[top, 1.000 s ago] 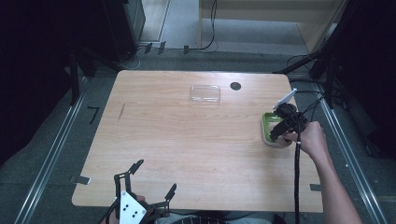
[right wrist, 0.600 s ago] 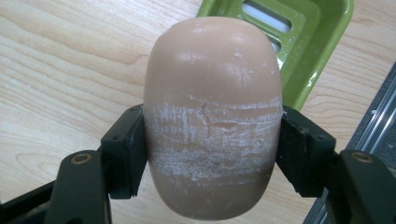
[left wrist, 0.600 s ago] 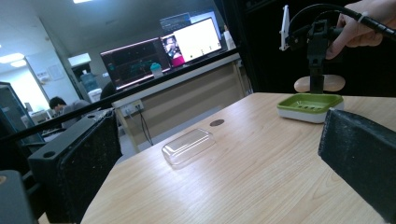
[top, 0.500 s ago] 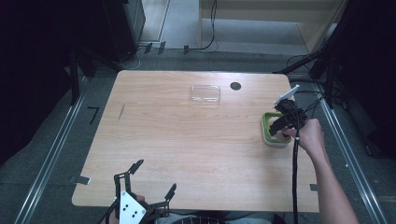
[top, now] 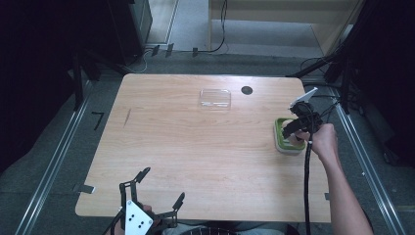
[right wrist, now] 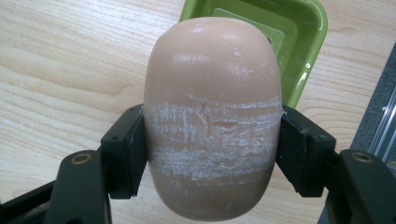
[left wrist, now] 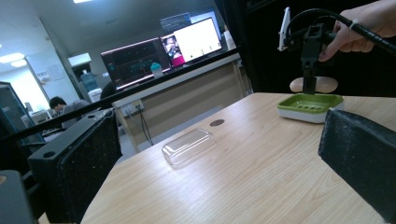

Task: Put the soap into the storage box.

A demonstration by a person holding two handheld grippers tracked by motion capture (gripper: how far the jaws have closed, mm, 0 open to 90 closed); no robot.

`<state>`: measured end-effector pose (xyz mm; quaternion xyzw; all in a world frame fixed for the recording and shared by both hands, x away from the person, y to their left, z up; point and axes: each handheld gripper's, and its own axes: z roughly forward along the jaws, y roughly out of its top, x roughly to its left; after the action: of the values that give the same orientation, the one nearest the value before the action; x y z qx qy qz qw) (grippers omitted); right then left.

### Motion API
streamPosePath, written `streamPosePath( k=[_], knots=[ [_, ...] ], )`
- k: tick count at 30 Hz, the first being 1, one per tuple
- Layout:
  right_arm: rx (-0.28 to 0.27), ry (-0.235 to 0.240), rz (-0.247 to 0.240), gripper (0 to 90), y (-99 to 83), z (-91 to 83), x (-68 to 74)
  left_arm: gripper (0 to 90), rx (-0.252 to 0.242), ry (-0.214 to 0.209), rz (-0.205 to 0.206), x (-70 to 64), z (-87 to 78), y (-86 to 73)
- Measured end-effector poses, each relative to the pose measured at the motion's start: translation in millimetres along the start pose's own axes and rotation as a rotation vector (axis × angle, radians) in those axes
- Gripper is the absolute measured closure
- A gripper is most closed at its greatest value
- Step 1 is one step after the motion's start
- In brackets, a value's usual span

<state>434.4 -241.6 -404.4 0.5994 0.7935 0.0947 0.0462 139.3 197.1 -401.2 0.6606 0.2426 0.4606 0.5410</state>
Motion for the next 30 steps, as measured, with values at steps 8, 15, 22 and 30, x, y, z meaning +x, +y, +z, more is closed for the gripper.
streamPosePath(
  k=[8, 15, 22, 30],
  knots=[
    [-0.013, -0.003, 0.04, 33.3, 5.5, 6.9, -0.5, 0.0, 0.001, 0.001, 0.001, 0.4, -0.2, -0.1],
    [-0.028, -0.005, 0.071, 33.3, 8.0, 13.2, -3.4, 0.0, 0.0, 0.001, -0.001, 0.4, -0.2, -0.1],
    [-0.045, -0.001, 0.096, 33.2, 8.1, 17.1, -7.2, 0.0, 0.0, 0.001, -0.001, 0.2, 0.0, -0.2],
    [-0.058, -0.008, 0.113, 33.2, 8.1, 25.5, -9.4, 0.0, 0.001, 0.0, 0.001, 0.1, 0.0, -0.1]
  ],
)
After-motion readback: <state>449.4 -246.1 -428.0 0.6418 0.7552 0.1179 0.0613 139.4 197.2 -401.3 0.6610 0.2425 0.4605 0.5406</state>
